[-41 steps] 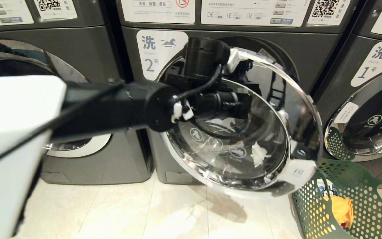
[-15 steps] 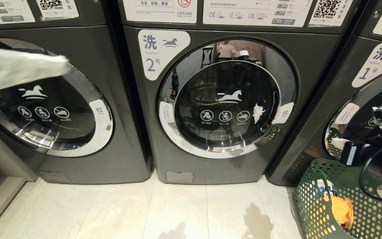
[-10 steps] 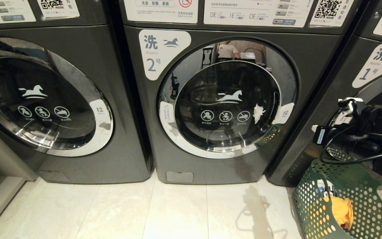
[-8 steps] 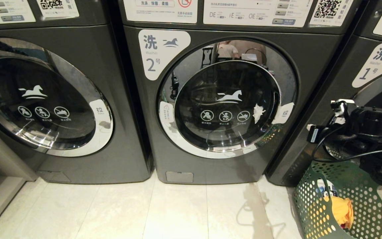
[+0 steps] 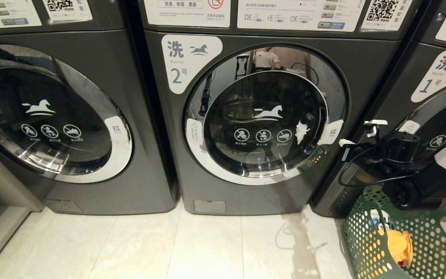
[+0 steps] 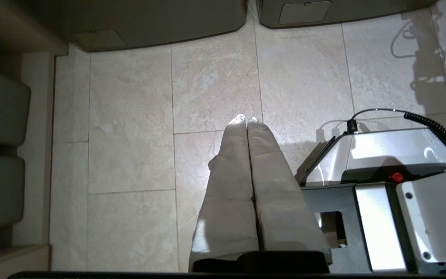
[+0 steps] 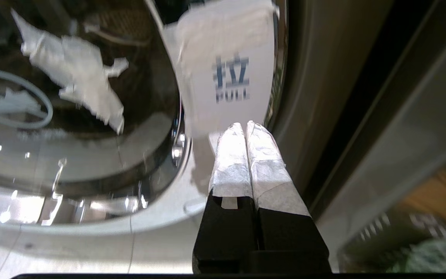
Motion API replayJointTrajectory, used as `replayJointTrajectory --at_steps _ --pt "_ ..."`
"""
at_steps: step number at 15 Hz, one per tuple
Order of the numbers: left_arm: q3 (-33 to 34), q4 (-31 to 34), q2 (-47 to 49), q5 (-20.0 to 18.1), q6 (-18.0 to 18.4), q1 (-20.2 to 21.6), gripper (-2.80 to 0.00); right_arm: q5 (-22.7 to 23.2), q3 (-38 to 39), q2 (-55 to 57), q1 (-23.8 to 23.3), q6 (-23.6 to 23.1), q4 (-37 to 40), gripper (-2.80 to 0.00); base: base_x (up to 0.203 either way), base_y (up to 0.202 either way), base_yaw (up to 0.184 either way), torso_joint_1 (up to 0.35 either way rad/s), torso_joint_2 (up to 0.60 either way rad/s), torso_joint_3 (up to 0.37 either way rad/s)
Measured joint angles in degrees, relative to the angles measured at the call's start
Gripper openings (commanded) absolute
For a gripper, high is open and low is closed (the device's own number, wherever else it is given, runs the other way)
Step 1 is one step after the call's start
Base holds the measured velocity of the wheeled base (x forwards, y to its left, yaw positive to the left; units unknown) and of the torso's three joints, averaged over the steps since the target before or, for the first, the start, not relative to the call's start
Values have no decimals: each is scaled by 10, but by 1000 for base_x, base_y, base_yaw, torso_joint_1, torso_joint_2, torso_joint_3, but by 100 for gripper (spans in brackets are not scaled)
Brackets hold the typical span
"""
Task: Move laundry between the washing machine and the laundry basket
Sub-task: Press the washing machine door tightly with the right hand
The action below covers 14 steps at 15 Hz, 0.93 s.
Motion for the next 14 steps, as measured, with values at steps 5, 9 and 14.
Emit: replayJointTrajectory --at_steps 5,9,14 --pt "72 -8 -60 -82 20 149 -280 10 -127 86 -3 3 -25 -280 0 0 0 0 0 0" --pt "117 -10 -110 -82 26 158 -280 13 -176 125 -2 3 -25 -280 0 0 0 0 0 0" --pt "155 -33 -129 -86 29 158 -280 10 -195 129 -3 2 -21 -280 0 0 0 0 0 0"
